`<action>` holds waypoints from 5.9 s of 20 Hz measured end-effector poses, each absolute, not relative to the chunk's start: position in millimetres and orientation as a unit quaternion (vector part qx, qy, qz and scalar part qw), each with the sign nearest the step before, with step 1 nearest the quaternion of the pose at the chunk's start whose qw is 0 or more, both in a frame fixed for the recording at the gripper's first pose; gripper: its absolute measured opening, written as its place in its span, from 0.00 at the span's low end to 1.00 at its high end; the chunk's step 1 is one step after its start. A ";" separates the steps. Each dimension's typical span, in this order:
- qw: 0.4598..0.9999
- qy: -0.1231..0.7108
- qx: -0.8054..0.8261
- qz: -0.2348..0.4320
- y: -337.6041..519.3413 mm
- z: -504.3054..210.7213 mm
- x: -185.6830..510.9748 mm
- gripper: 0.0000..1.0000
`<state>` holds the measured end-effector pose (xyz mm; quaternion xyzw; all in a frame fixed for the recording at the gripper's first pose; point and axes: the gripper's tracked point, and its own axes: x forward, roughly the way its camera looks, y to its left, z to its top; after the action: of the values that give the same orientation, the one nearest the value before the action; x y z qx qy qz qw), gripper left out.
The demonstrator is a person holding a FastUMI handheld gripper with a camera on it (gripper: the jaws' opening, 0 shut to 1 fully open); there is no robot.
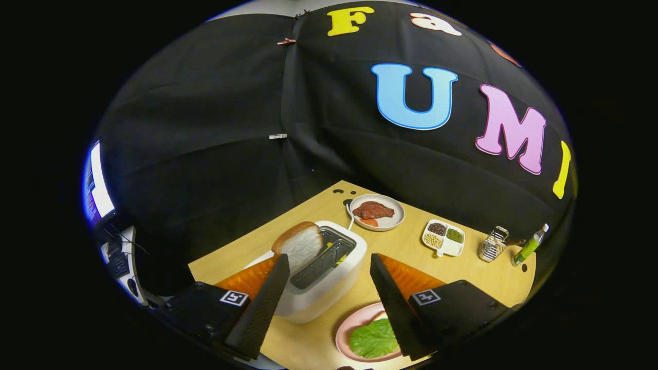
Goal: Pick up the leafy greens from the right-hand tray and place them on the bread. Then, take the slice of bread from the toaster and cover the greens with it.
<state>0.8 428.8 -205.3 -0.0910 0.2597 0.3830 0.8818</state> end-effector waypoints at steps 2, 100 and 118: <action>0.880 0.258 -0.095 0.388 446.2 -204.7 0.4 0.99; 0.925 0.367 0.028 0.093 143.0 -276.9 39.0 0.99; 0.992 0.087 -0.015 0.096 3.7 -31.9 12.3 0.99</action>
<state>12.3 3.7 -31.9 -0.0151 0.0866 0.0957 0.9915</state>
